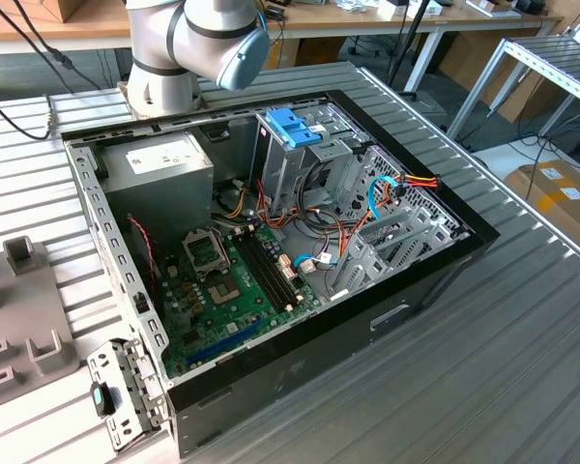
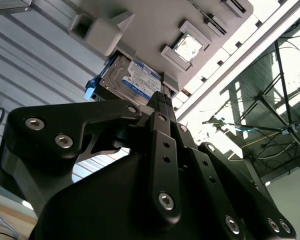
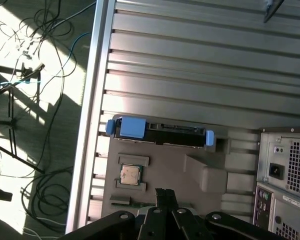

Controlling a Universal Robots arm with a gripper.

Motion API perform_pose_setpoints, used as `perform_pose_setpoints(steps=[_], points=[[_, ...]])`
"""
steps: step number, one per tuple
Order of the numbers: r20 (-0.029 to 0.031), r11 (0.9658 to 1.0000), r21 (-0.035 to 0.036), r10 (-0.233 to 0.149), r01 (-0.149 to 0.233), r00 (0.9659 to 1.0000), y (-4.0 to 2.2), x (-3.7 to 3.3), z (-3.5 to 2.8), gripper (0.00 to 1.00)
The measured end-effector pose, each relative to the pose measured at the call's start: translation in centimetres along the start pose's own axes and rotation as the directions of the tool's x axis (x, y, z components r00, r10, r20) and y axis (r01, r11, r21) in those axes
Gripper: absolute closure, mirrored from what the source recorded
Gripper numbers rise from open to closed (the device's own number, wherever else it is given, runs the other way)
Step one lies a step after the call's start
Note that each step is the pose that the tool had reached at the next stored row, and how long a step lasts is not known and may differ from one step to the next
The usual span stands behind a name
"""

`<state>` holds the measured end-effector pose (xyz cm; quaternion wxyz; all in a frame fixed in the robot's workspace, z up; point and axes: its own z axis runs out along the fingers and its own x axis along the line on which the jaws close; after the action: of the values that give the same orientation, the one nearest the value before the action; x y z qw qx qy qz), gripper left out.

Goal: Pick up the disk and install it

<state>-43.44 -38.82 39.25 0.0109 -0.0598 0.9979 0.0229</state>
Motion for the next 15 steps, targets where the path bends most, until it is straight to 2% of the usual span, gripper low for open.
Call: perform_pose_setpoints(steps=[15], points=[[-0.0017, 0.9993, -0.0009, -0.038, 0.038, 0.9993, 0.00, 0.00, 0.00, 0.89]])
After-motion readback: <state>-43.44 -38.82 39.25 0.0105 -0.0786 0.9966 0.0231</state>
